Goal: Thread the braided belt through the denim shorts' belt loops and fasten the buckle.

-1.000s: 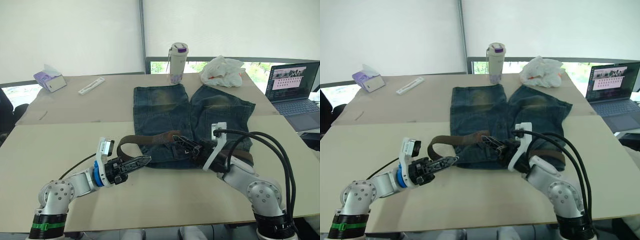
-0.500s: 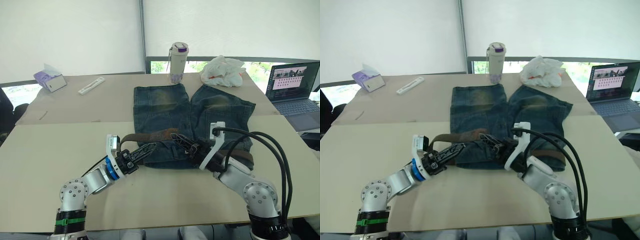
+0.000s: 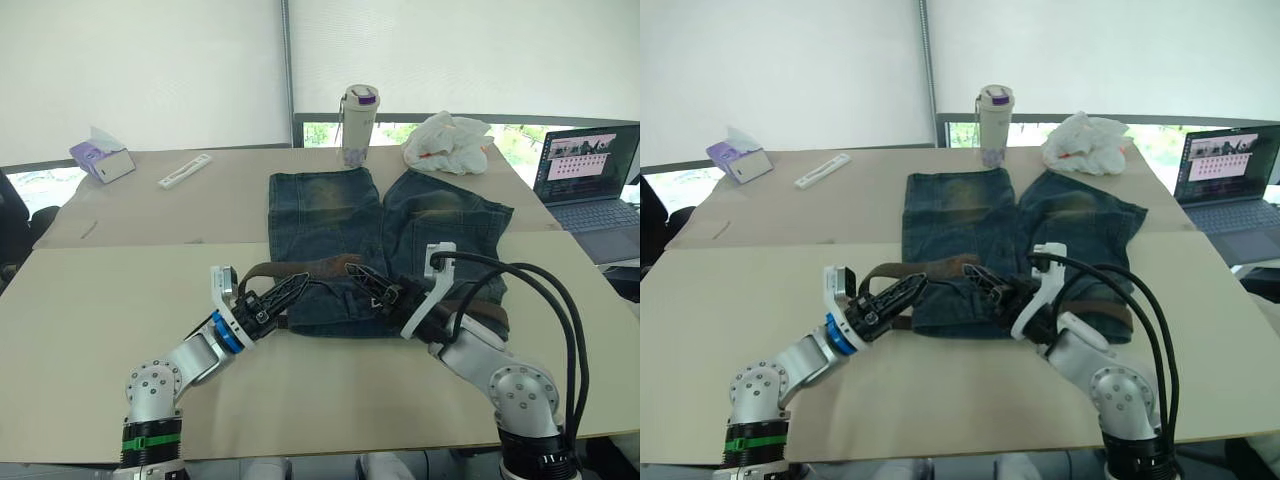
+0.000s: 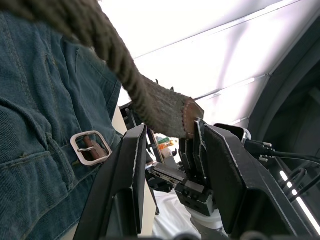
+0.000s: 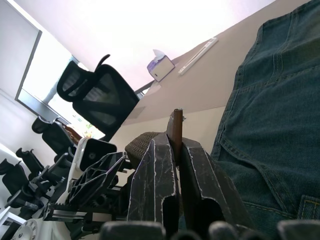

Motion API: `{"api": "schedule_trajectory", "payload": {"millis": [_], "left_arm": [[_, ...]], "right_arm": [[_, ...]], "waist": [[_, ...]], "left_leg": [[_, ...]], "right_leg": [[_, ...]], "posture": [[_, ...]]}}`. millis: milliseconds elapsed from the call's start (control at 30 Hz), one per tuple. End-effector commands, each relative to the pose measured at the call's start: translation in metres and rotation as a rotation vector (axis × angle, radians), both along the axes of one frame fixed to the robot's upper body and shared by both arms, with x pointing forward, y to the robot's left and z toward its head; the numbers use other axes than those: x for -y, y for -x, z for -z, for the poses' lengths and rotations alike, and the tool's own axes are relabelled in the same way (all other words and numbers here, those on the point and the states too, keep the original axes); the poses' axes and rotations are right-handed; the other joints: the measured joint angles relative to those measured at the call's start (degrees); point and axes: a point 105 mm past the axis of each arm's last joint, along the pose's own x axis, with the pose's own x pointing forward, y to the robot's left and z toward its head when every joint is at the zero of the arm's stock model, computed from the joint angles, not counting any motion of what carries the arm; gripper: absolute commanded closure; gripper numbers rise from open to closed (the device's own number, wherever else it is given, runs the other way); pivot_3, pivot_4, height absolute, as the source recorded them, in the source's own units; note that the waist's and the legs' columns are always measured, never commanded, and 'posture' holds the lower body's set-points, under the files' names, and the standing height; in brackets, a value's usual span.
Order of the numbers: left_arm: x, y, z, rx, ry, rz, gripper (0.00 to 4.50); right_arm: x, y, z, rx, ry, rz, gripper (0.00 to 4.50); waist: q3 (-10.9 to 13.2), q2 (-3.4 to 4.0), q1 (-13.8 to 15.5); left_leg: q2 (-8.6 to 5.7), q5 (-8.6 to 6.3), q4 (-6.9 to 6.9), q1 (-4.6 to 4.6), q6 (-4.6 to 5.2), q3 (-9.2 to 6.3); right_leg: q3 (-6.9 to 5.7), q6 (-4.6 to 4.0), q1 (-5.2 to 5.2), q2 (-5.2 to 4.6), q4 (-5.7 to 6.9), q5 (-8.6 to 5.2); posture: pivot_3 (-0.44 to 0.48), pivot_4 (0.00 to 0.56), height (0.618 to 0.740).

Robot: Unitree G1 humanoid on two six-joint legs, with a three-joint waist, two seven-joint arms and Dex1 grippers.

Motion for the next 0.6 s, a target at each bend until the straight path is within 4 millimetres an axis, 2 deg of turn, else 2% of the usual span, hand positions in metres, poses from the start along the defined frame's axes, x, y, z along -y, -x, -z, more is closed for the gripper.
{"api": "schedule_trajectory", "payload": {"millis": [33, 200, 300, 367, 600], "left_arm": [[0.0023, -0.0020, -0.0056, 0.008, 0.021, -0.024, 2.61], [0.0049, -0.0034, -0.0076, -0.005, 0.047, -0.054, 2.61], [0.0045, -0.0054, -0.0086, -0.005, 0.047, -0.058, 3.46], [0.0044, -0.0063, -0.0102, -0.003, 0.052, -0.058, 4.40], [0.0060, -0.0052, -0.0102, -0.002, 0.048, -0.053, 4.49]], "right_arm": [[-0.0026, 0.0062, -0.0119, 0.042, -0.026, -0.017, 4.50], [-0.0050, 0.0078, -0.0104, 0.036, -0.025, -0.022, 4.50], [-0.0065, 0.0089, -0.0093, 0.031, -0.022, -0.031, 4.50], [-0.0070, 0.0094, -0.0092, 0.031, -0.021, -0.036, 4.50], [-0.0047, 0.0088, -0.0081, 0.048, 0.015, -0.026, 4.50]], "waist": [[0.00, 0.00, 0.00], [0.00, 0.00, 0.03], [0.00, 0.00, 0.01], [0.00, 0.00, 0.01], [0.00, -0.01, 0.01]], "left_leg": [[0.00, 0.00, 0.00, 0.00, 0.00, 0.00], [0.01, 0.00, 0.00, -0.01, 0.00, -0.01], [0.00, 0.00, 0.00, -0.01, 0.00, -0.01], [0.00, 0.00, 0.00, -0.01, 0.00, 0.00], [-0.01, 0.00, 0.00, -0.02, 0.00, 0.00]], "right_leg": [[0.00, 0.00, 0.00, 0.00, 0.00, 0.00], [0.00, 0.00, 0.00, 0.01, 0.00, 0.00], [0.00, 0.00, 0.00, 0.01, 0.00, 0.00], [0.00, 0.00, 0.00, 0.01, 0.00, 0.00], [-0.01, 0.00, 0.00, 0.01, -0.01, 0.00]], "posture": [[0.000, 0.150, 0.740], [0.000, 0.150, 0.740], [0.000, 0.150, 0.740], [0.000, 0.150, 0.740], [0.000, 0.150, 0.740]]}}
